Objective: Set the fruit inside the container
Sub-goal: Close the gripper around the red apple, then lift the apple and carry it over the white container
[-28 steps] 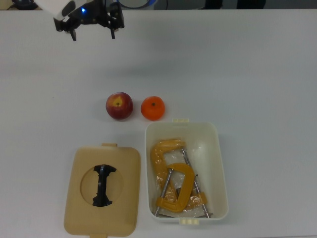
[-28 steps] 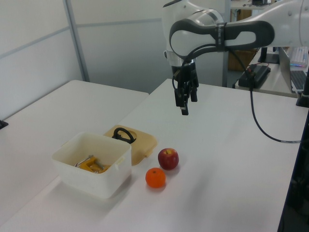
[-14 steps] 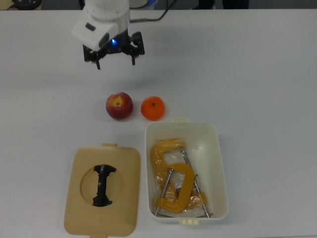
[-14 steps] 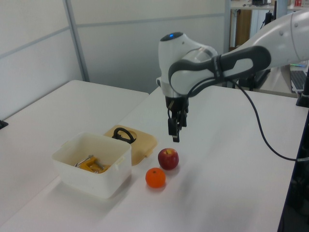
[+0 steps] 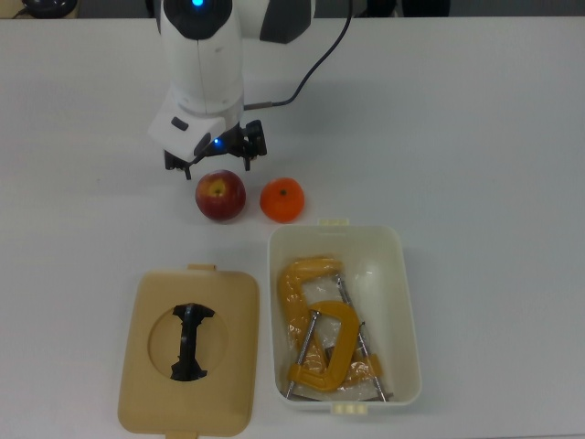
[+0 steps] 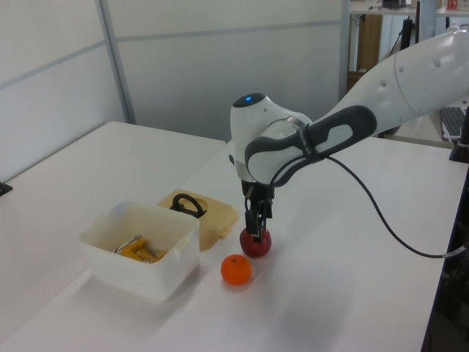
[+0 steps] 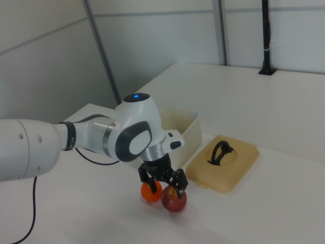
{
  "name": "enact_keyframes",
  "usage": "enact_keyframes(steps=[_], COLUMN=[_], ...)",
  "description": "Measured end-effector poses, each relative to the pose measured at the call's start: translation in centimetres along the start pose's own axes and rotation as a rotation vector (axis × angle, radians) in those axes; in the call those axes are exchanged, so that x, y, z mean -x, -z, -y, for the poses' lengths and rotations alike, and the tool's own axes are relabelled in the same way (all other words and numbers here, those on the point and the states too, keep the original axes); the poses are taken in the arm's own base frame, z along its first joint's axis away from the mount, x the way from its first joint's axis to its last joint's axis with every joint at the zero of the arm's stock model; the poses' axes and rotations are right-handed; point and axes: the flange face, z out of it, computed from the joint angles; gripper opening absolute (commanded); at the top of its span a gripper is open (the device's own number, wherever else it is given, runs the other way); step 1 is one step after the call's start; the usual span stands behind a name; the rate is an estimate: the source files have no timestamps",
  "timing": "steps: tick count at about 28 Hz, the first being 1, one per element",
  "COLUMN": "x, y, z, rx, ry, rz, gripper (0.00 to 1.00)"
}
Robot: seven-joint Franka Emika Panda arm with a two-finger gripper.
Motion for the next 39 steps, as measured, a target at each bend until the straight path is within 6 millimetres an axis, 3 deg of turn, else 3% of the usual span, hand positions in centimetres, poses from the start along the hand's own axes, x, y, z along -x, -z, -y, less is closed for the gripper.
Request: enact_keyframes(steps=[7, 8, 9, 11, 13, 14, 15, 21, 24, 32, 35, 39], x=[-0.7, -0.7, -0.8, -0.9, -1.0, -1.0, -1.0, -1.2, -1.7, -4.1, -4.9, -5.8], y=[-2.3, -2.5, -2.7, -3.0, -3.0, -3.0, -2.9, -2.7, -1.5, 6.9, 10.2, 12.6], z=[-0.2, -0.2, -0.2, -0.2, -0.2, -0.2, -0.3, -0.4, -1.0, -3.2, -3.2, -2.1], rx=[0.028, 0.029, 0.030, 0.032, 0.039, 0.041, 0.043, 0.045, 0.050, 0.015, -0.023, -0.055], ry=[0.022, 0.023, 0.023, 0.026, 0.030, 0.032, 0.033, 0.031, 0.017, -0.064, -0.094, -0.097], rz=[0.005, 0.002, 0.000, -0.003, -0.004, -0.004, -0.006, -0.011, -0.037, -0.209, -0.281, -0.339], gripper=[0.98, 0.90, 0.68, 0.41, 0.23, 0.04, 0.00, 0.00, 0.00, 0.00, 0.00, 0.02])
